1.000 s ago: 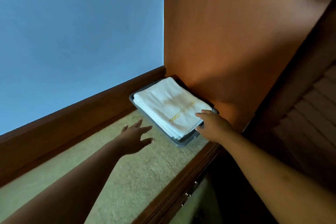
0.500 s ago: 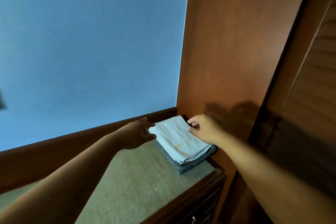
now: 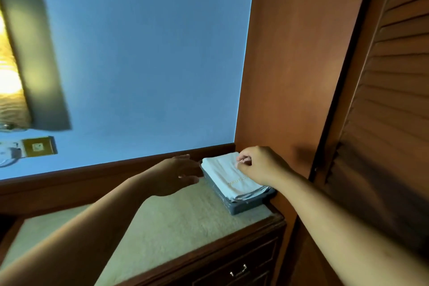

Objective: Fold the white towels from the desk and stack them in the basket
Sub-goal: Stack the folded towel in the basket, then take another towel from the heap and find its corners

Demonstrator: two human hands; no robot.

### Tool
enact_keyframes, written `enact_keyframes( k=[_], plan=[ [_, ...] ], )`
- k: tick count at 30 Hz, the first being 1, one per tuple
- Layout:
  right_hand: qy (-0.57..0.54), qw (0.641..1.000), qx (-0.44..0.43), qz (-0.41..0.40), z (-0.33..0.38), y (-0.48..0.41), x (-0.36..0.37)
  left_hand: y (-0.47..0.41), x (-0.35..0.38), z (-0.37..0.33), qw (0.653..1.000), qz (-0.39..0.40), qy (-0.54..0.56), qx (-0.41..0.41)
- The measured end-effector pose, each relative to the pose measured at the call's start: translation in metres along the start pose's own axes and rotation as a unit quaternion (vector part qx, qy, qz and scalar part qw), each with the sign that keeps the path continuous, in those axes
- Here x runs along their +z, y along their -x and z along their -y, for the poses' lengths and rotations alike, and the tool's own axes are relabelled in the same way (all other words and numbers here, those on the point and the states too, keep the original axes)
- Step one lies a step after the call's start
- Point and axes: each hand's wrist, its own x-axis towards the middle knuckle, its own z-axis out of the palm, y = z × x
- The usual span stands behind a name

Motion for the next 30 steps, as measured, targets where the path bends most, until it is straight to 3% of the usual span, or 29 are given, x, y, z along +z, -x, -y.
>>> enact_keyframes(
  k=[11,19,30],
  plan=[
    [-0.016,0.997,-0.08,0.017,0.158,0.006,0.061,0.137,-0.087,0.103,0.995,-0.058,0.01,-0.087],
    [-0.078,0.981,-0.16,0.074,0.354,0.019,0.187,0.317,-0.153,0.253,0.979,-0.082,-0.006,-0.187],
    [-0.093,0.953,-0.211,0.195,0.514,0.011,0.348,0.447,-0.183,0.4,0.941,-0.148,0.039,-0.302]
  ],
)
